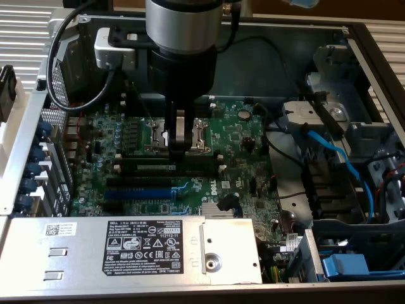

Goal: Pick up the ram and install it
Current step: 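Press down the ram until it locks into place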

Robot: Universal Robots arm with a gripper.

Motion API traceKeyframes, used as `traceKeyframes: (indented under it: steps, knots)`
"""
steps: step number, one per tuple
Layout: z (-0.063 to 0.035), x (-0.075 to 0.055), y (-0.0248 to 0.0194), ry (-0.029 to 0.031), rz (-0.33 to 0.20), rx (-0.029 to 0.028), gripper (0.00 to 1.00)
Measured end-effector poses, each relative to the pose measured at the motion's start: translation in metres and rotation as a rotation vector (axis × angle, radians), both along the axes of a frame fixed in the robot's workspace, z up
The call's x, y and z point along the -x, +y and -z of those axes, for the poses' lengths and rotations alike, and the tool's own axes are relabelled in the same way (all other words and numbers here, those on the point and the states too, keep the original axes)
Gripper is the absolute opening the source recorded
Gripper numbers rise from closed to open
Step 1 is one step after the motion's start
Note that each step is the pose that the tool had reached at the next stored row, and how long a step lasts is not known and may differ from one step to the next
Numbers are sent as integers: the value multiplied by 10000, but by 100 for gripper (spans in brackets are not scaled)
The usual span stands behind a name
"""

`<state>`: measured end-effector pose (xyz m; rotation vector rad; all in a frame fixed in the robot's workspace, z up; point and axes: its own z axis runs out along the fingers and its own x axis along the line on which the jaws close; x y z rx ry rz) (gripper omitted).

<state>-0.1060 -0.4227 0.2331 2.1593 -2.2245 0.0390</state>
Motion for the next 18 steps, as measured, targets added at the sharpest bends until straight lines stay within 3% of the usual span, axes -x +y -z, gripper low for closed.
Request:
traceKeyframes:
  steps: [8, 14, 18]
  knots:
    - [5, 0, 10, 1, -1, 86, 10]
    - [6, 0, 61, 0, -5, 138, 10]
    - [8, 1, 62, 1, -6, 185, 10]
